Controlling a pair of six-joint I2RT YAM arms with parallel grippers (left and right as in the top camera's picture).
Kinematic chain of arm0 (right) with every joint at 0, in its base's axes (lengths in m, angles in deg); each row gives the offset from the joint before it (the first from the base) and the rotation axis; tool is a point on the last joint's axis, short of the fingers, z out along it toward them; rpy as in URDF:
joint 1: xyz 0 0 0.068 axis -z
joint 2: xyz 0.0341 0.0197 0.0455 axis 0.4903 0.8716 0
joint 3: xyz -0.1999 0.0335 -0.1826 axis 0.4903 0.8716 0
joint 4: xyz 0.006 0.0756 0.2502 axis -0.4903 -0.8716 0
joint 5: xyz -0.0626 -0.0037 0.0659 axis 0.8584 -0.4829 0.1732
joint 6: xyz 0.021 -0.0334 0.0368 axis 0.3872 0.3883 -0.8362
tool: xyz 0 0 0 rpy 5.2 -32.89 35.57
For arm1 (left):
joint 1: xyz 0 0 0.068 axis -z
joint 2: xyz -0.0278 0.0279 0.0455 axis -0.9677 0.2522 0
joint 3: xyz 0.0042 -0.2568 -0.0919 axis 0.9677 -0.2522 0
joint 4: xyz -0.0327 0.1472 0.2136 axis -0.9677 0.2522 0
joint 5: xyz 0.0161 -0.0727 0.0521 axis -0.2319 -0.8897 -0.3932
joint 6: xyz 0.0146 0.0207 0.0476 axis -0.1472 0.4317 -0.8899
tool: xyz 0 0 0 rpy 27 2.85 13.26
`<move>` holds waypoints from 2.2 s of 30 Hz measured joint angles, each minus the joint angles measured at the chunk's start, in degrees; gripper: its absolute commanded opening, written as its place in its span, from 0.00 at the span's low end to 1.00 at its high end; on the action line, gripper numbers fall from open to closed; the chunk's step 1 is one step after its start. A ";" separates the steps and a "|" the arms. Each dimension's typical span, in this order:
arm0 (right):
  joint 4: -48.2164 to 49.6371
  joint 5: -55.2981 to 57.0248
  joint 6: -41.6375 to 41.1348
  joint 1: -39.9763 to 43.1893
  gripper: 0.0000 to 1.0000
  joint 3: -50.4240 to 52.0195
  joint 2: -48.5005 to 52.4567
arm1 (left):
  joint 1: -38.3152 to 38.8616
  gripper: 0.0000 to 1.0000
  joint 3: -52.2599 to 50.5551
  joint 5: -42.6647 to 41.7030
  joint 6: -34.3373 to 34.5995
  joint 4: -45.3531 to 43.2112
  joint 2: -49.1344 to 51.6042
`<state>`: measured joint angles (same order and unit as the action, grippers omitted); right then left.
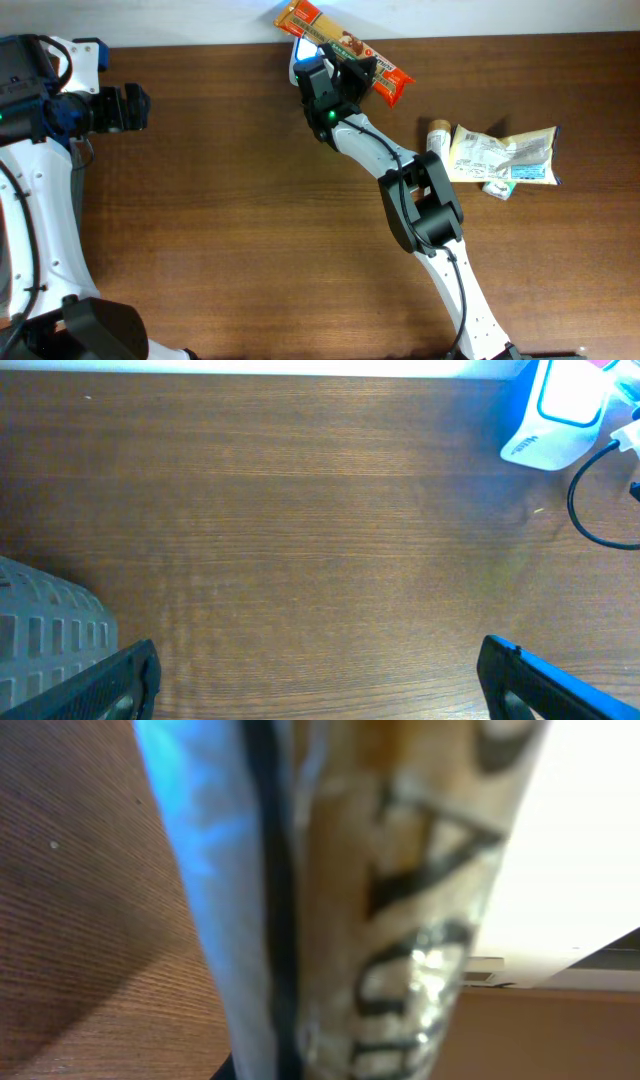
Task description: Scan the item barcode
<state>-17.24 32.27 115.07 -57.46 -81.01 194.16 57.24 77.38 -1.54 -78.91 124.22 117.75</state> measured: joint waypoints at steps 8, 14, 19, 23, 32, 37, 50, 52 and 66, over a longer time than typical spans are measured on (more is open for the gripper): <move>5.88 1.88 4.57 -0.44 0.04 0.00 0.07 | 0.00 0.99 0.00 0.00 0.00 -0.02 0.00; 9.44 3.98 9.62 -2.08 0.04 -0.02 -0.24 | 0.00 0.99 0.00 0.00 0.00 -0.02 0.00; -3.10 2.25 7.69 -2.56 0.04 -0.02 -7.67 | 0.00 0.99 0.00 0.00 0.00 0.04 0.00; -29.53 -11.47 -5.53 -4.20 0.04 -0.33 -18.69 | 0.00 0.99 0.00 -0.02 0.00 0.07 0.00; -79.19 -51.71 -54.10 -2.86 0.04 -0.76 -33.81 | 0.00 0.99 0.00 0.00 0.00 0.02 0.00; -83.69 -60.28 -66.23 7.76 0.04 10.75 -33.97 | 0.00 0.99 0.00 -0.02 0.00 0.17 0.00; -71.93 -65.55 -67.67 25.09 0.72 27.41 -33.88 | 0.00 0.99 0.00 0.00 0.00 0.02 0.00; -76.48 -66.03 -65.64 25.29 0.73 22.05 -34.12 | 0.00 0.99 0.00 0.00 0.00 -0.04 0.00; -96.21 -67.28 -59.63 14.75 0.98 -12.46 -63.43 | 0.00 0.99 0.00 0.00 0.00 0.00 0.00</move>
<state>-113.46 -35.01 55.44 -42.70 -93.47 130.73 57.24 77.38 -1.54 -78.91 124.22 117.75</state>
